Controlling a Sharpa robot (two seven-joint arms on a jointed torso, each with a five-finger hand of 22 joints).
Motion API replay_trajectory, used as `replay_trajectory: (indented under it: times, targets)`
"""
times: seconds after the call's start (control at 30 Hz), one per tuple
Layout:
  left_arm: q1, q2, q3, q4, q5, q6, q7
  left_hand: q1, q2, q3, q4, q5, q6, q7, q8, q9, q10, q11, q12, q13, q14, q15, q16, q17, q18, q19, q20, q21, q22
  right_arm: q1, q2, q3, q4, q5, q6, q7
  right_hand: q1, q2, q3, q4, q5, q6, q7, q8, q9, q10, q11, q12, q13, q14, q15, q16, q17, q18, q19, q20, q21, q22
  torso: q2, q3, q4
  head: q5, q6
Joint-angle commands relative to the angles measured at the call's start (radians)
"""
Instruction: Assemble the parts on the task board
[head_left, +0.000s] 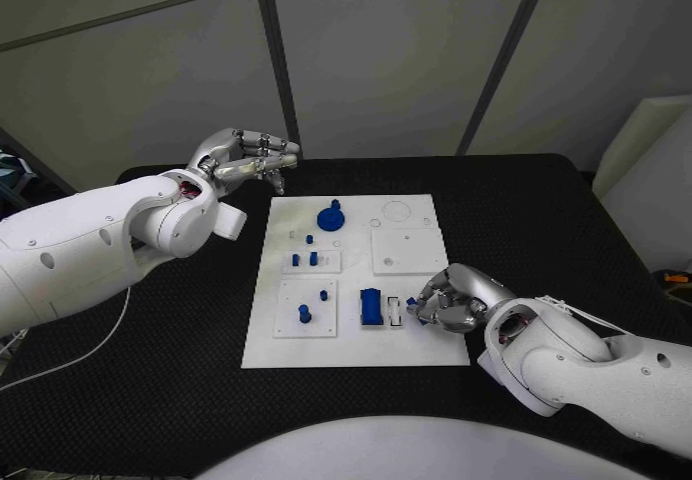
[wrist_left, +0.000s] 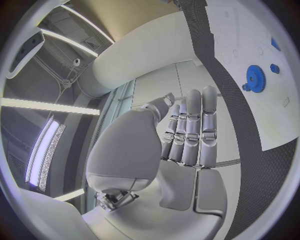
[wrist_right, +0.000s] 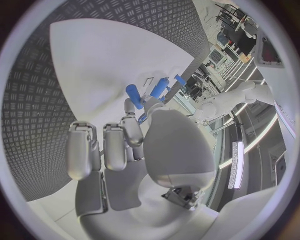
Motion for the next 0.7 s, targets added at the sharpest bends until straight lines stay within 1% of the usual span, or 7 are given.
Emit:
replay_trajectory:
  times: [0.03, 0.1, 0.17, 0.27, 0.43, 0.6, 0.7]
  targets:
    - [0.001, 0.002, 0.000, 0.001, 0.002, 0.010, 0.002, -0.002, 0.007, 0.000, -0.002, 0.004, -0.005, 0.004, 0.006, 0.000, -0.006, 0.001, 0.005, 0.000, -0.006, 0.001, -0.007, -0.001, -0.004, -0.004, 0.002, -0.005, -0.001, 0.002, 0.017, 0.001, -0.010, 0.068, 0.009, 0.014, -0.018, -0.001, 0.021, -0.013, 0.011, 0.006, 0.003, 0.003, 0.031, 0.005, 0.002, 0.000, 0.002, 0.060, -0.004, 0.006, 0.023, -0.012, 0.012, 0.000, 0.004, 0.151, 0.000, 0.0011, -0.0015, 0.002, 0.001]
    - [0.002, 0.003, 0.000, 0.001, 0.002, 0.011, 0.002, -0.002, 0.007, 0.000, -0.002, 0.004, -0.005, 0.004, 0.006, 0.000, -0.006, 0.001, 0.005, 0.000, -0.006, 0.001, -0.007, -0.001, -0.004, -0.004, 0.002, -0.005, -0.001, 0.003, 0.030, 0.001, -0.017, 0.077, 0.023, 0.012, -0.025, -0.004, 0.023, -0.012, 0.018, 0.006, 0.003, 0.003, 0.033, 0.006, 0.002, 0.001, 0.003, 0.060, -0.004, 0.006, 0.023, -0.012, 0.013, 0.000, 0.004, 0.152, 0.000, 0.0009, -0.0010, 0.003, 0.001]
    - [0.002, 0.003, 0.000, 0.001, 0.002, 0.011, 0.002, -0.002, 0.007, 0.000, -0.002, 0.004, -0.005, 0.004, 0.006, 0.000, -0.006, 0.001, 0.005, 0.000, -0.006, 0.001, -0.007, -0.001, -0.004, -0.004, 0.002, -0.005, -0.001, 0.004, 0.045, 0.001, -0.026, 0.088, 0.047, 0.009, -0.042, -0.009, 0.021, -0.007, 0.029, 0.007, 0.004, 0.004, 0.035, 0.005, 0.003, 0.001, 0.003, 0.060, -0.003, 0.006, 0.023, -0.012, 0.012, 0.001, 0.003, 0.151, 0.001, 0.0008, -0.0013, 0.003, 0.001]
    - [0.002, 0.003, 0.000, 0.002, 0.002, 0.011, 0.002, -0.002, 0.009, 0.001, -0.003, 0.004, -0.006, 0.004, 0.006, 0.000, -0.007, 0.001, 0.006, 0.000, -0.006, 0.002, -0.007, -0.002, -0.004, -0.005, 0.002, -0.006, -0.001, 0.005, 0.058, 0.001, -0.036, 0.099, 0.064, 0.007, -0.069, -0.014, 0.011, 0.004, 0.037, 0.009, 0.005, 0.006, 0.039, 0.007, 0.004, 0.003, 0.006, 0.061, -0.002, 0.006, 0.024, -0.012, 0.012, 0.002, 0.003, 0.151, 0.002, 0.0004, -0.0008, 0.003, 0.000]
    - [0.002, 0.003, 0.000, 0.002, 0.002, 0.010, 0.002, -0.002, 0.009, 0.001, -0.003, 0.004, -0.006, 0.004, 0.006, 0.000, -0.007, 0.001, 0.006, 0.000, -0.006, 0.002, -0.007, -0.002, -0.004, -0.005, 0.002, -0.006, -0.001, 0.006, 0.074, 0.001, -0.048, 0.107, 0.064, 0.006, -0.103, -0.018, -0.010, 0.017, 0.052, 0.012, 0.004, 0.010, 0.047, 0.009, 0.004, 0.006, 0.009, 0.061, -0.002, 0.008, 0.026, -0.012, 0.012, 0.002, 0.003, 0.152, 0.000, 0.0009, -0.0034, 0.007, -0.002]
    - [0.002, 0.004, 0.000, 0.002, 0.002, 0.012, 0.002, -0.002, 0.009, 0.001, -0.003, 0.004, -0.006, 0.004, 0.006, 0.000, -0.007, 0.001, 0.006, 0.000, -0.006, 0.002, -0.007, -0.002, -0.004, -0.005, 0.002, -0.006, -0.001, 0.007, 0.083, 0.001, -0.055, 0.109, 0.058, 0.005, -0.110, -0.018, -0.017, 0.018, 0.055, 0.015, 0.003, 0.013, 0.051, 0.010, 0.003, 0.008, 0.011, 0.061, -0.003, 0.009, 0.027, -0.012, 0.013, 0.002, 0.004, 0.153, 0.000, 0.0010, -0.0007, 0.010, -0.002]
    - [0.002, 0.004, 0.000, 0.002, 0.002, 0.012, 0.002, -0.002, 0.009, 0.001, -0.003, 0.004, -0.006, 0.004, 0.006, 0.000, -0.007, 0.001, 0.006, 0.000, -0.006, 0.002, -0.007, -0.002, -0.004, -0.005, 0.002, -0.006, -0.001, 0.007, 0.087, 0.002, -0.061, 0.108, 0.056, 0.003, -0.117, -0.018, -0.024, 0.021, 0.055, 0.018, 0.001, 0.016, 0.054, 0.012, 0.002, 0.010, 0.013, 0.062, -0.003, 0.009, 0.029, -0.012, 0.013, 0.002, 0.004, 0.153, -0.001, 0.0005, -0.0018, 0.012, -0.001]
